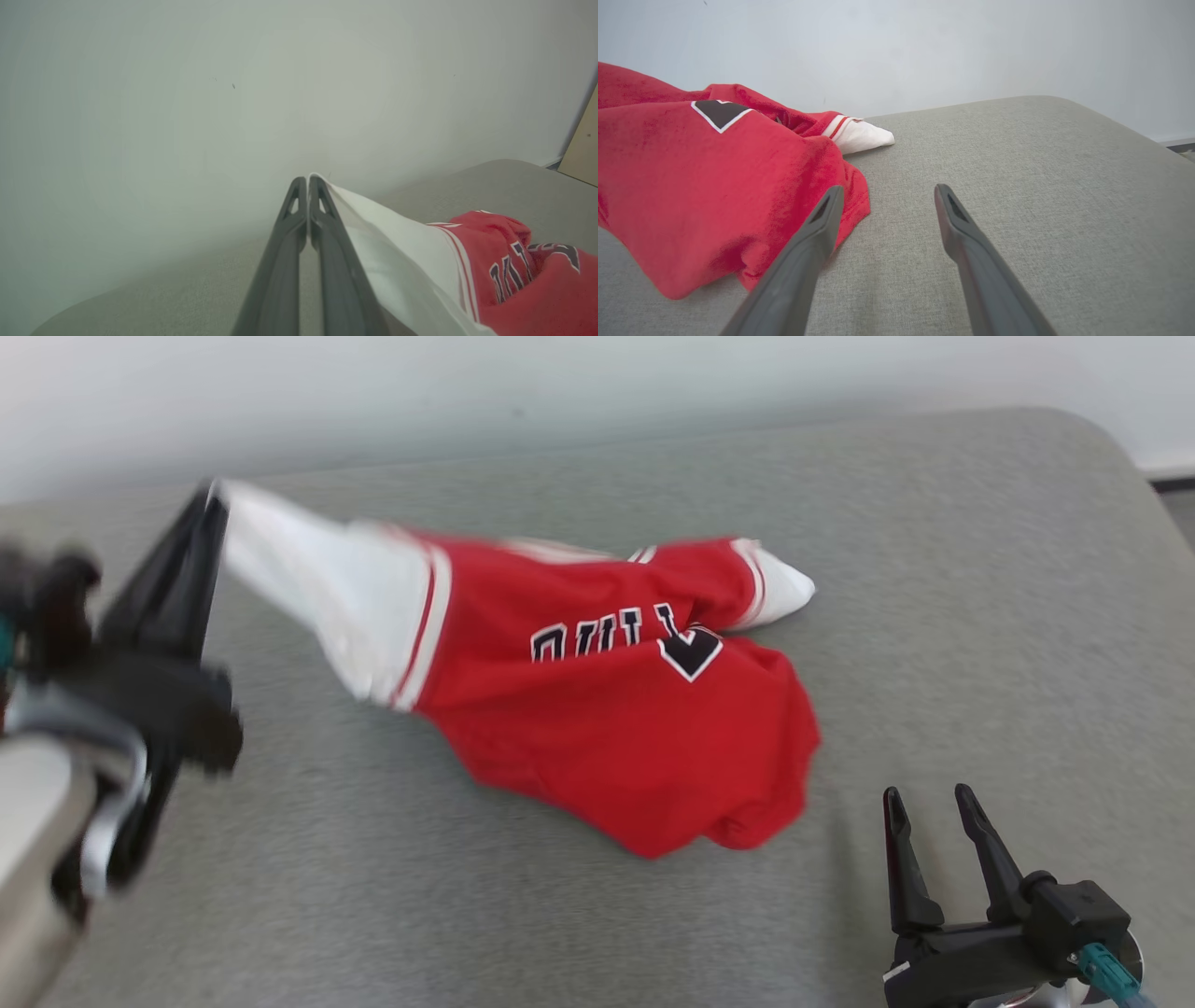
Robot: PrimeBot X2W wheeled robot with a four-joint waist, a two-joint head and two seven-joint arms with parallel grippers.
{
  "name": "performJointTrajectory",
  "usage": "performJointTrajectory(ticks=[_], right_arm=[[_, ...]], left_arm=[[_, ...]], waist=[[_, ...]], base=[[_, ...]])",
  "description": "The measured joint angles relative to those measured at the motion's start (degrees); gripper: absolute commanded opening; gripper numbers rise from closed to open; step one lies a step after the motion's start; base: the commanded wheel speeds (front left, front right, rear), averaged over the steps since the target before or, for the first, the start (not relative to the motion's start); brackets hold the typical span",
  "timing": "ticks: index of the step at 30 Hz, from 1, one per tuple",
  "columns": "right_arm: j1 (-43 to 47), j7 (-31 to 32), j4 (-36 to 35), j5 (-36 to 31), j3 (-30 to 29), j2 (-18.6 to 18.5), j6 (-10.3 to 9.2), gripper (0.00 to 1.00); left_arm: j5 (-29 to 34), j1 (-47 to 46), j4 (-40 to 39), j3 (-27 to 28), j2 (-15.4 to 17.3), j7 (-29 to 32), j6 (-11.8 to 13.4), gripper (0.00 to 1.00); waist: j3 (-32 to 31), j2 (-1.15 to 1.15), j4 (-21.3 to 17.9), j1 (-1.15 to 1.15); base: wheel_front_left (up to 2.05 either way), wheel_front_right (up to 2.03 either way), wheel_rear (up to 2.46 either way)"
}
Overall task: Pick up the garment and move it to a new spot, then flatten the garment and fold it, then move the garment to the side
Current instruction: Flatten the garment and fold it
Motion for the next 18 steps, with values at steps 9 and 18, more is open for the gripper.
performJointTrajectory(ticks=[9, 18], right_arm=[[0.71, 0.0, 0.19, -1.26, -0.67, -0.01, 0.0, 1.0], [0.67, 0.0, 0.75, -1.89, -0.51, -0.04, 0.0, 1.0]], left_arm=[[-6.55, 28.35, -13.97, 8.95, 4.44, -2.36, 13.55, 0.0], [-2.75, 51.48, -16.08, 21.03, -7.11, -2.56, 13.61, 0.0]], waist=[[-1.55, 0.0, 7.64, 0.0], [-2.54, 0.0, 11.24, 0.0]], base=[[0.0, 0.0, 0.0], [0.0, 0.0, 0.0]])
